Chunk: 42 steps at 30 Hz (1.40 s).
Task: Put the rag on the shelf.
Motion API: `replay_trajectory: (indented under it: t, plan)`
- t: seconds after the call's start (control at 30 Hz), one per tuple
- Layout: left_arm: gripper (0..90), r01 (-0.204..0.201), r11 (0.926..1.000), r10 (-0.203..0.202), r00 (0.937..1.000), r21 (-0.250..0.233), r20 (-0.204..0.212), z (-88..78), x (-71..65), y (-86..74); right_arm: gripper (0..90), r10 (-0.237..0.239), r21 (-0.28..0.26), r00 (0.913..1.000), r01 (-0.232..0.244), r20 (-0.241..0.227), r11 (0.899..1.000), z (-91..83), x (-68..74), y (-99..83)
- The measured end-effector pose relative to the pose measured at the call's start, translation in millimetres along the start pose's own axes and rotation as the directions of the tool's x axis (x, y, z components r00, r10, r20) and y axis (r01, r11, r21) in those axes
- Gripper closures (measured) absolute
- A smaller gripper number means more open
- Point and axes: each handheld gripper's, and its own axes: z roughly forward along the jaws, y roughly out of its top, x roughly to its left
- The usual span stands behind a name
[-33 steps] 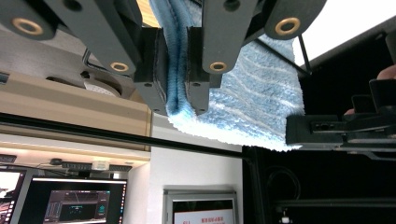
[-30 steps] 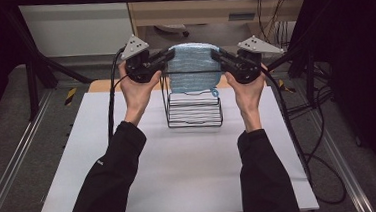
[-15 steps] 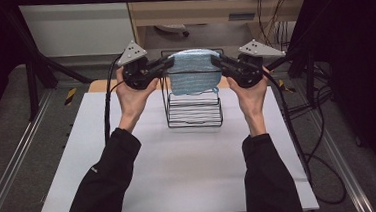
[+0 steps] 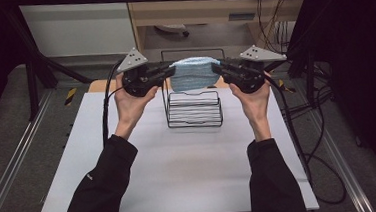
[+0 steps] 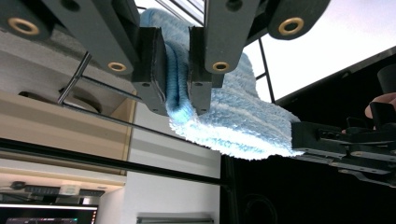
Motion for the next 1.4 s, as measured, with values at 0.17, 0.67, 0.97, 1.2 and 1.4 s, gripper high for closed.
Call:
replay_trajectory:
  t: [0.17,0.67,0.97,1.2,1.4]
  plan:
    - [80.3,0.019,0.9996,-0.019,0.9998,0.020,-0.001,-0.4,-2.0,-0.6,79.6,0.008,0.010,0.9999,-0.007,-0.012,1.000,-0.7,-0.3,-3.8]
    - [87.9,0.088,0.9958,-0.087,0.9952,0.026,-0.045,-12.9,4.8,37.1,79.7,-0.002,0.017,0.9998,0.002,-0.018,1.000,-1.4,0.9,-7.1]
    - [89.9,0.095,0.9881,-0.090,0.9950,0.121,-0.044,6.0,9.5,34.1,79.2,-0.021,0.019,0.9996,0.021,-0.016,1.000,-1.6,2.2,-7.8]
    - [89.9,0.087,0.9862,-0.088,0.9961,0.141,-0.003,3.5,4.0,21.6,77.3,-0.035,0.031,0.9993,0.035,-0.011,0.999,-2.1,4.5,-8.7]
    - [89.9,0.075,0.9857,-0.076,0.9971,0.151,0.000,3.6,2.8,13.5,69.9,-0.034,0.031,0.9993,0.034,-0.013,0.999,-3.3,6.6,-8.4]
